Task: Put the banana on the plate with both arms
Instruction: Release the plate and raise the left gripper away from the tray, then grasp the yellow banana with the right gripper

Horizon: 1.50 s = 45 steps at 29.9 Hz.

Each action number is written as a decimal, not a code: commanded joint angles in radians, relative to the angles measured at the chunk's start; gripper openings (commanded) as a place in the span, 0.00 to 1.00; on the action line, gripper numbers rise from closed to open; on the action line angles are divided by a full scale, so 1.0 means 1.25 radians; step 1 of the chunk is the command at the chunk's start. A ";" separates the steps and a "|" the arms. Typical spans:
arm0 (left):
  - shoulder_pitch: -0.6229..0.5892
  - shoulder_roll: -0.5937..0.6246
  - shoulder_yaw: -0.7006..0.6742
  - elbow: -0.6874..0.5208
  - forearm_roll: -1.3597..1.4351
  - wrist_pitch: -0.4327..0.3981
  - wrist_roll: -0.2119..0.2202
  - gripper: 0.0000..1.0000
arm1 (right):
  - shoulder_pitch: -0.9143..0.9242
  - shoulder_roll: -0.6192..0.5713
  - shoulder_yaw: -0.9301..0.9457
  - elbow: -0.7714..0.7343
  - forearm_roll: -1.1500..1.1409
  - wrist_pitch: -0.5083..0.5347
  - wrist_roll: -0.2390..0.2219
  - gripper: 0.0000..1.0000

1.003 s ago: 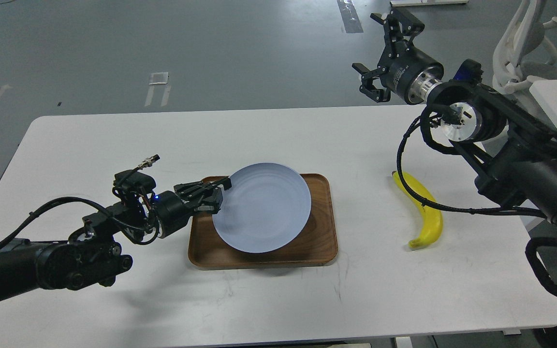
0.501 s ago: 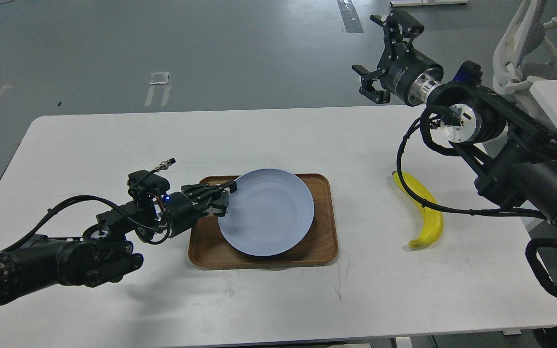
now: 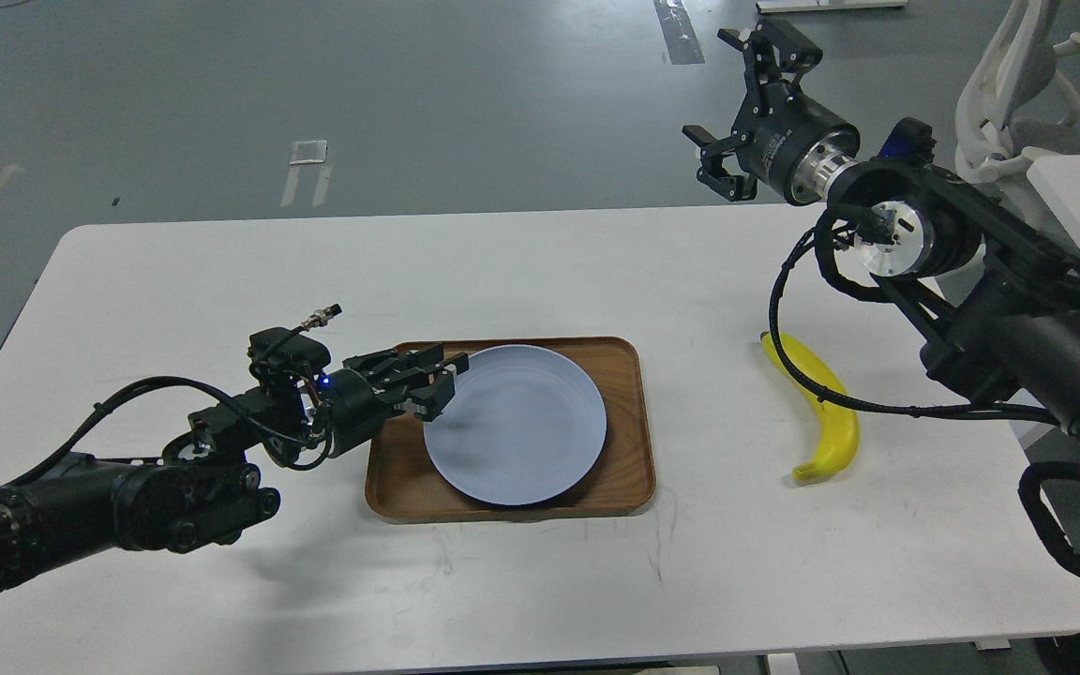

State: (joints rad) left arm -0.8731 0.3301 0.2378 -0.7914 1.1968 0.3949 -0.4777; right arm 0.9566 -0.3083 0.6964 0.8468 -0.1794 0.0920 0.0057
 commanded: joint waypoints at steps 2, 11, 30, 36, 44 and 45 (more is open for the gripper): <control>-0.045 0.000 -0.070 0.000 -0.086 0.001 -0.002 0.98 | -0.001 0.000 0.000 0.000 0.000 0.000 0.000 1.00; -0.152 -0.069 -0.395 -0.012 -0.552 -0.171 0.103 0.98 | -0.001 0.001 0.001 0.001 0.000 0.004 0.000 1.00; 0.001 -0.040 -0.719 0.008 -0.899 -0.592 0.305 0.98 | -0.037 -0.453 -0.322 0.335 -0.628 0.015 0.031 0.97; -0.002 -0.035 -0.724 0.027 -0.896 -0.592 0.302 0.98 | -0.044 -0.495 -0.480 0.340 -0.869 0.009 0.067 0.92; -0.001 -0.016 -0.723 0.029 -0.896 -0.591 0.301 0.98 | -0.084 -0.411 -0.523 0.283 -0.881 0.005 0.065 0.90; -0.001 -0.015 -0.723 0.029 -0.896 -0.591 0.301 0.98 | -0.091 -0.393 -0.523 0.268 -0.891 0.005 0.065 0.89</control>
State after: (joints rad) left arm -0.8755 0.3047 -0.6667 -0.7547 0.0767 -0.3441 -0.1007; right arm 0.8643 -0.8567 0.0465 1.2257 -1.2783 0.0984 0.0877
